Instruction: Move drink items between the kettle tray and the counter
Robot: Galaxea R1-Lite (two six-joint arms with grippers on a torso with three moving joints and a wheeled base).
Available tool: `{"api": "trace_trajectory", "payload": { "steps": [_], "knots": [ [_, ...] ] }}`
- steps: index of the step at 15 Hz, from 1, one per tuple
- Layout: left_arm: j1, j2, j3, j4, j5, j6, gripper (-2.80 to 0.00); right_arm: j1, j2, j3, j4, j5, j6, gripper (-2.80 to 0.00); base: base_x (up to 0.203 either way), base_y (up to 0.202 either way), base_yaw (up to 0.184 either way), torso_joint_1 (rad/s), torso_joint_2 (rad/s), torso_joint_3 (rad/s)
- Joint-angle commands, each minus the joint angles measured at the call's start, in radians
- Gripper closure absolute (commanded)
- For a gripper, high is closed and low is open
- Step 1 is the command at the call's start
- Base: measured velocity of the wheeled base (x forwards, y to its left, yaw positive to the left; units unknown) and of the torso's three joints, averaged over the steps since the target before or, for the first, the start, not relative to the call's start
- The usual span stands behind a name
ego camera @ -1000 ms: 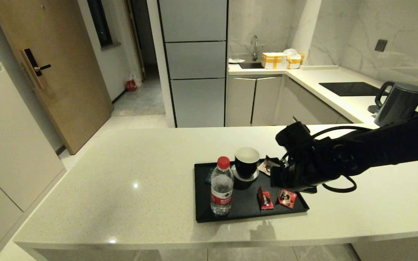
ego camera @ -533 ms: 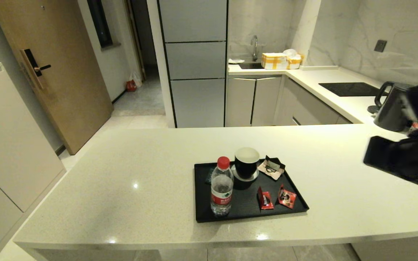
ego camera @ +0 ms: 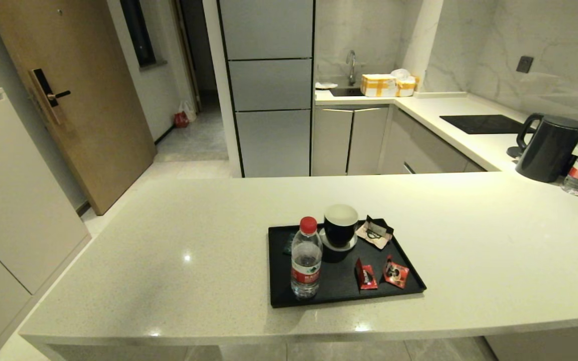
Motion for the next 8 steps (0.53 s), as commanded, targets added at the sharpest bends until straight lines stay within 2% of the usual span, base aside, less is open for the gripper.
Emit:
{"api": "trace_trajectory", "payload": {
  "steps": [1, 2, 3, 5, 7, 8],
  "knots": [
    [0.001, 0.000, 0.000, 0.000, 0.001, 0.000, 0.00, -0.033, -0.351, 0.075, 0.065, -0.002, -0.044, 0.00, 0.000, 0.000, 0.000, 0.000, 0.00, 0.000],
    [0.001, 0.000, 0.000, 0.000, 0.001, 0.000, 0.00, -0.039, -0.397, 0.099, 0.018, 0.022, -0.089, 0.00, 0.000, 0.000, 0.000, 0.000, 0.00, 0.000],
    [0.001, 0.000, 0.000, 0.000, 0.001, 0.000, 0.00, -0.043, -0.410, 0.130, -0.110, 0.076, -0.143, 0.00, 0.000, 0.000, 0.000, 0.000, 0.00, 0.000],
    [0.001, 0.000, 0.000, 0.000, 0.001, 0.000, 0.00, -0.048, -0.405, 0.253, -0.426, 0.270, -0.315, 0.00, 0.000, 0.000, 0.000, 0.000, 0.00, 0.000],
    [0.001, 0.000, 0.000, 0.000, 0.001, 0.000, 0.00, -0.049, -0.403, 0.389, -0.608, 0.377, -0.453, 0.00, 0.000, 0.000, 0.000, 0.000, 0.00, 0.000],
    [0.001, 0.000, 0.000, 0.000, 0.001, 0.000, 0.00, -0.050, -0.402, 0.411, -0.651, 0.414, -0.496, 0.00, 0.000, 0.000, 0.000, 0.000, 0.00, 0.000]
  ]
}}
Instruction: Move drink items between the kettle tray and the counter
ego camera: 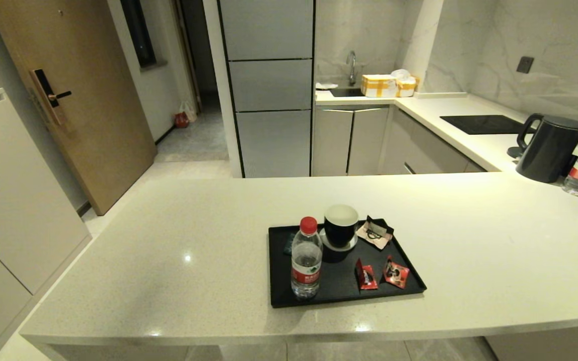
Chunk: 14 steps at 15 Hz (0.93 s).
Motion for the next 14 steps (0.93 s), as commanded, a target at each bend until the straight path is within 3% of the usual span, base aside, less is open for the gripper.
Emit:
{"api": "trace_trajectory", "payload": {
  "steps": [1, 3, 4, 6, 9, 14],
  "knots": [
    [-0.001, 0.000, 0.000, 0.000, 0.001, 0.000, 0.00, -0.002, -0.011, 0.058, -0.126, 0.049, -0.064, 0.00, 0.000, 0.000, 0.000, 0.000, 0.00, 0.000],
    [-0.001, 0.000, 0.000, 0.000, 0.001, 0.000, 0.00, -0.002, -0.011, 0.058, -0.126, 0.049, -0.064, 0.00, 0.000, 0.000, 0.000, 0.000, 0.00, 0.000],
    [-0.001, 0.000, 0.000, 0.000, 0.001, 0.000, 0.00, -0.002, -0.011, 0.058, -0.126, 0.049, -0.064, -2.80, 0.000, 0.000, 0.000, 0.000, 0.00, 0.000],
    [-0.001, 0.000, 0.000, 0.000, 0.001, 0.001, 0.00, -0.002, -0.010, 0.137, -0.188, 0.094, -0.110, -2.80, 0.000, 0.000, 0.000, 0.000, 0.00, 0.000],
    [-0.001, 0.000, 0.000, 0.000, 0.001, 0.000, 0.00, -0.002, -0.010, 0.400, -0.341, 0.166, -0.174, -2.80, 0.000, 0.000, 0.000, 0.000, 0.00, 0.000],
    [-0.001, 0.000, 0.000, 0.000, 0.001, 0.000, 0.00, -0.003, -0.011, 0.421, -0.378, 0.185, -0.191, -2.80, 0.000, 0.000, 0.000, 0.000, 0.00, 0.000]
  ]
}}
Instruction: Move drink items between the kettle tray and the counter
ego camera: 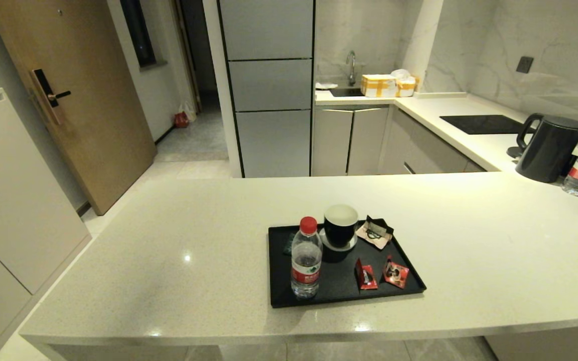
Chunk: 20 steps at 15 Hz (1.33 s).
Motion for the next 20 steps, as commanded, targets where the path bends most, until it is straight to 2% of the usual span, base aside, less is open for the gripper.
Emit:
{"api": "trace_trajectory", "payload": {
  "steps": [1, 20],
  "knots": [
    [0.000, 0.000, 0.000, 0.000, 0.000, 0.000, 0.00, -0.001, 0.003, 0.006, -0.001, 0.000, 0.000, -2.80, 0.000, 0.000, 0.000, 0.000, 0.00, 0.000],
    [0.000, 0.000, 0.000, 0.000, 0.000, 0.000, 0.00, -0.001, 0.003, 0.006, -0.001, 0.000, 0.001, -2.80, 0.000, 0.000, 0.000, 0.000, 0.00, 0.000]
  ]
}}
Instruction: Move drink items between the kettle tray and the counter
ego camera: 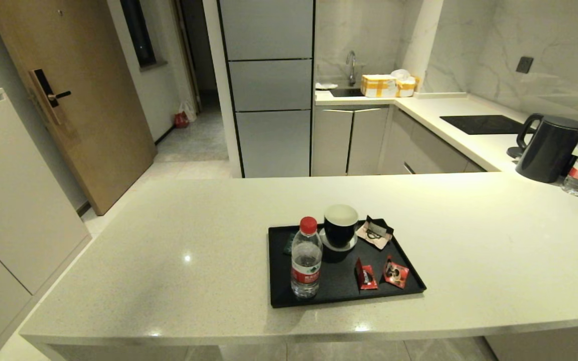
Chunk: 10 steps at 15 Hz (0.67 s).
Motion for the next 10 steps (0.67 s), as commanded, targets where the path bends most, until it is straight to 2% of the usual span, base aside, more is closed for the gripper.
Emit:
{"api": "trace_trajectory", "payload": {
  "steps": [1, 10],
  "knots": [
    [0.000, 0.000, 0.000, 0.000, 0.001, 0.000, 0.00, 0.000, 0.002, 0.002, 0.001, 0.000, 0.000, -2.80, 0.000, 0.000, 0.000, 0.000, 0.00, 0.000],
    [0.000, 0.000, 0.000, 0.000, 0.001, 0.001, 0.00, 0.000, 0.002, 0.002, 0.000, 0.000, 0.000, -2.80, 0.000, 0.000, 0.000, 0.000, 0.00, 0.000]
  ]
}}
